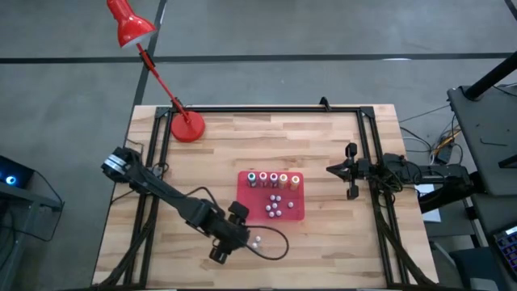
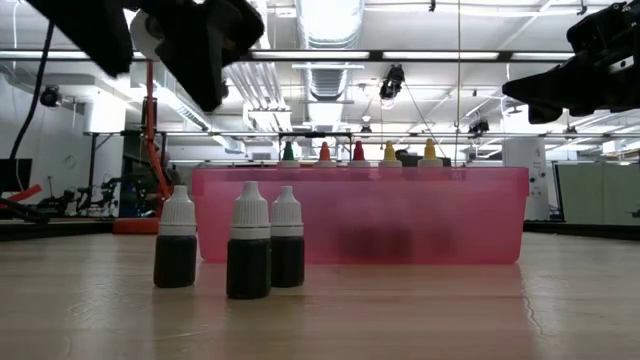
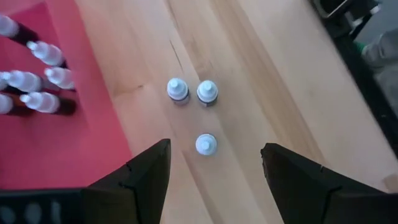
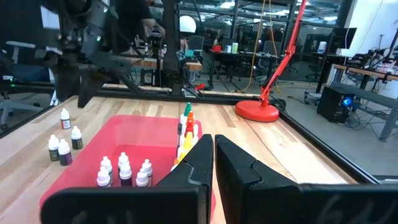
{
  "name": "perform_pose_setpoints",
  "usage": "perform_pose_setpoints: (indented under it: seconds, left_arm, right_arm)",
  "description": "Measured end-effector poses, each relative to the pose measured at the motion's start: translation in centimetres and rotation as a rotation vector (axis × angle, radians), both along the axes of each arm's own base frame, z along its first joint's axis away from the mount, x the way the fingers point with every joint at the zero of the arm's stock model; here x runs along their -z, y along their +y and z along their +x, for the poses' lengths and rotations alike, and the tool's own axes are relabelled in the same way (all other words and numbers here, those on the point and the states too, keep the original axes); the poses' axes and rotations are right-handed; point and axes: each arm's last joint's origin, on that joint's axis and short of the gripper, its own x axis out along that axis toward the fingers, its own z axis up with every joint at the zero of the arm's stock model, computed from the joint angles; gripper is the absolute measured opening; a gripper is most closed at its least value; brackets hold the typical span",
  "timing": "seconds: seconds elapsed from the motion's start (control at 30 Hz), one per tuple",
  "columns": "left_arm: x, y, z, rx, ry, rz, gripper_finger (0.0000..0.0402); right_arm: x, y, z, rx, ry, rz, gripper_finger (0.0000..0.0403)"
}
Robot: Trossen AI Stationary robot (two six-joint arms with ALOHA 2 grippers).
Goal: Pick & Place food coloring
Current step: Put the left small green food coloring bottle into the container
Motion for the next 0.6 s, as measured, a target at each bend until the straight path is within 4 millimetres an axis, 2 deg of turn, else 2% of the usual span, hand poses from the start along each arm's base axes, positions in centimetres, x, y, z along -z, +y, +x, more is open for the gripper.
perform_pose_setpoints:
  seconds: [0.27, 0.6]
  left_arm:
    - [2.4, -0.7, 1.3, 0.0, 0.063, 0.036, 0.0225]
    - [4.3, -0.3, 2.0, -0.02, 0.125, 0.07, 0.0224]
  right_arm:
    - [0.0, 0.0, 0.0, 0.0, 0.0, 0.0, 0.0009]
    - [0.0, 0.0, 0.0, 0.0, 0.0, 0.0, 0.0009]
